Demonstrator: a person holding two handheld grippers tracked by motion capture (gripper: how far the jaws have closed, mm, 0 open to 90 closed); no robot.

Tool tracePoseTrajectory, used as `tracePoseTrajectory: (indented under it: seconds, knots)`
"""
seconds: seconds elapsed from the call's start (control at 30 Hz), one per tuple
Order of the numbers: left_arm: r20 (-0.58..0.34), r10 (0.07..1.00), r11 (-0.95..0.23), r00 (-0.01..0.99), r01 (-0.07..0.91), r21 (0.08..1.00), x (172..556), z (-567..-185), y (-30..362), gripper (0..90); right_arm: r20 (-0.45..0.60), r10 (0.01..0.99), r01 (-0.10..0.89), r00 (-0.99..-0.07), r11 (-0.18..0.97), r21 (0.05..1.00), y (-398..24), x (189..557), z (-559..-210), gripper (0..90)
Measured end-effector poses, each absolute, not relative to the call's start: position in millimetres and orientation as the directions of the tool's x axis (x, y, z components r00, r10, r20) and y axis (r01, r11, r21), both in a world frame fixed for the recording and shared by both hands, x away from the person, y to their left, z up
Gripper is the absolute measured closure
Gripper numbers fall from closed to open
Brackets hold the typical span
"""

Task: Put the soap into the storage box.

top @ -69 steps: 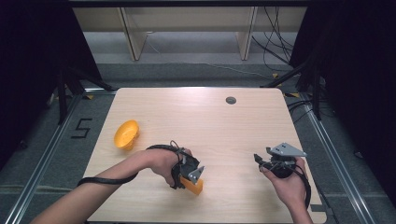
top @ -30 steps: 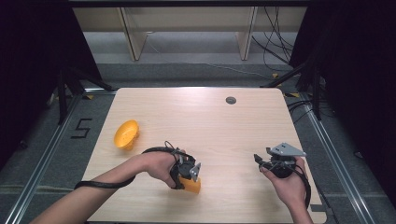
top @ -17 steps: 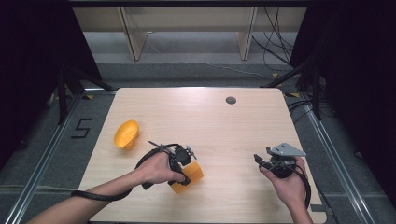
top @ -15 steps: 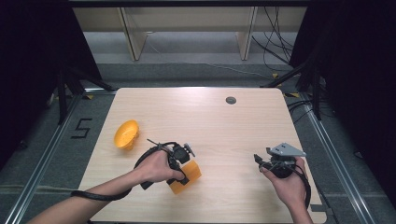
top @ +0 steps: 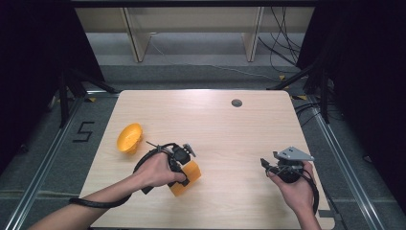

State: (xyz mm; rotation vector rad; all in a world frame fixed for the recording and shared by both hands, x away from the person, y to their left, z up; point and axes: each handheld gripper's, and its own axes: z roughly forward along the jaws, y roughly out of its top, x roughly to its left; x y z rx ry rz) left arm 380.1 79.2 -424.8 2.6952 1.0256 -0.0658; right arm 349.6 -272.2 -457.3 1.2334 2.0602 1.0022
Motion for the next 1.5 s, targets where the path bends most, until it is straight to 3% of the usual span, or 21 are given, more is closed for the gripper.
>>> tracePoseTrajectory:
  seconds: [1.5]
  knots:
    - [-0.163,0.801,-0.540,0.576,0.813,0.217,401,-415,143,60.5,-0.065,0.892,0.501,-0.448,0.311,0.808,-271,350,-457,44.3]
